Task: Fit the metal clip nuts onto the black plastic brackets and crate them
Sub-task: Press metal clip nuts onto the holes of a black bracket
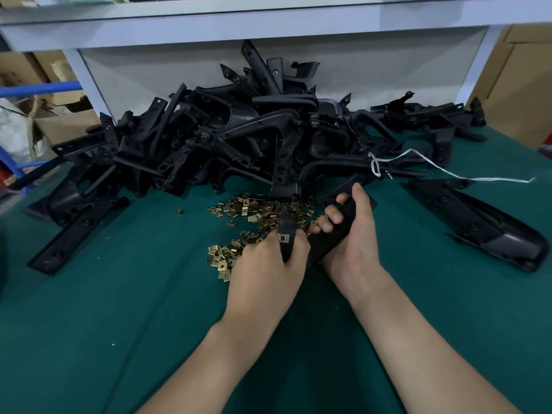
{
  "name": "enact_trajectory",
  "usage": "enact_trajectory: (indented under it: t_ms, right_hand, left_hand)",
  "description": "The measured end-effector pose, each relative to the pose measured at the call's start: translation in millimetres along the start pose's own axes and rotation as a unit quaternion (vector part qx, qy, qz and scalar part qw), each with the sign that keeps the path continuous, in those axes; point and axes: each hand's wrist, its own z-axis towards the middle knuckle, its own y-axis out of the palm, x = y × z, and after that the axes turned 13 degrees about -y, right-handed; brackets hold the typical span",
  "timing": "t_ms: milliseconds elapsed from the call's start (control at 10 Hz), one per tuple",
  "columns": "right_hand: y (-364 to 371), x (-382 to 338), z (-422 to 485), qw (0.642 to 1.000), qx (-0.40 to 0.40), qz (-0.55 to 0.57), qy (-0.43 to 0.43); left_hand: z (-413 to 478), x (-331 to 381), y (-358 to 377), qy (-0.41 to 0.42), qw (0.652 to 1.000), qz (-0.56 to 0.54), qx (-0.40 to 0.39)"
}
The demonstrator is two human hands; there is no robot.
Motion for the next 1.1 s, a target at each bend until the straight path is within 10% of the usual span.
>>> enact_trajectory:
  t_ms: [1100]
  right_hand:
    - [-1.3,1.0,0.8,1.0,-0.003,0.007,0.008]
  left_hand:
    - [-5.0,2.9,-3.2,0.026,0.989,0.108,0.1]
